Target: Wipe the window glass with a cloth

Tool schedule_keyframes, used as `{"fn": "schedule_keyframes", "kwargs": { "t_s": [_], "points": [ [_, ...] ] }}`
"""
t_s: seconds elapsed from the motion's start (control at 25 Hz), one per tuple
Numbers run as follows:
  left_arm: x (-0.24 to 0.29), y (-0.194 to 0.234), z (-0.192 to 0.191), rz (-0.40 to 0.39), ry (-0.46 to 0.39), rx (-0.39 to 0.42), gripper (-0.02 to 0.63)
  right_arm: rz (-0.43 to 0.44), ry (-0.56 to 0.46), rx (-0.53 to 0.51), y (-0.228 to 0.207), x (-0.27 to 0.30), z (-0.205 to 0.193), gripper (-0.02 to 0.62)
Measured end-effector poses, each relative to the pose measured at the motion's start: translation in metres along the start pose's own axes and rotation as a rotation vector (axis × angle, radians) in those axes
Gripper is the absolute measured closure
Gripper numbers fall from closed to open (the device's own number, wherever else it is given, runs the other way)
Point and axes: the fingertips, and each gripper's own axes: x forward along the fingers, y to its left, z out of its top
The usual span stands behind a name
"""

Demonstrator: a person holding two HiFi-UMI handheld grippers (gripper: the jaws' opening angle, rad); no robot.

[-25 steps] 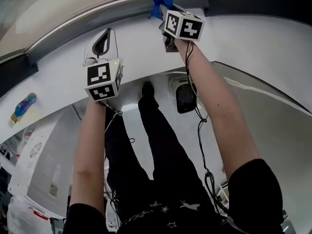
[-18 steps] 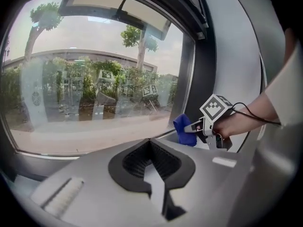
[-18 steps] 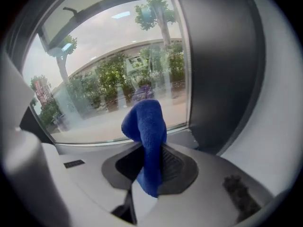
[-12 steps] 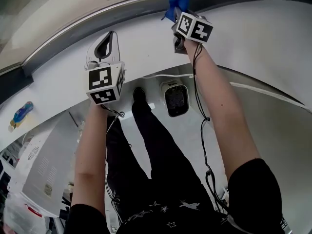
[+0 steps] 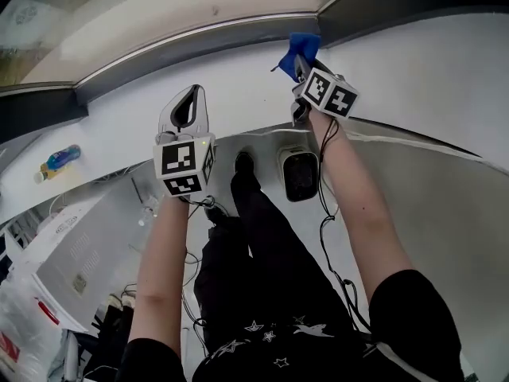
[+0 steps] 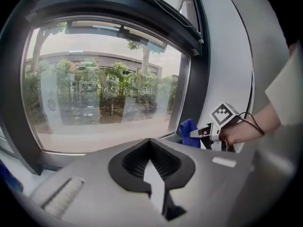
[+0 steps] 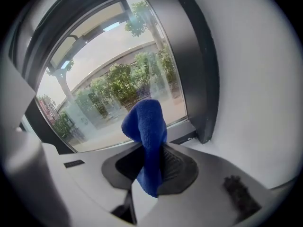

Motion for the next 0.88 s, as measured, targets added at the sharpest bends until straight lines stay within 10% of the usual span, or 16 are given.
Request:
{"fn": "schedule_keyframes", "kwargs": {
  "t_s": [0.88],
  "points": [
    [-0.284, 0.043, 0.004, 0.278, -0.185, -0.123, 0.6, 0.374, 0.032, -0.238, 0.244, -0.166, -0.081, 0.518]
  ]
}}
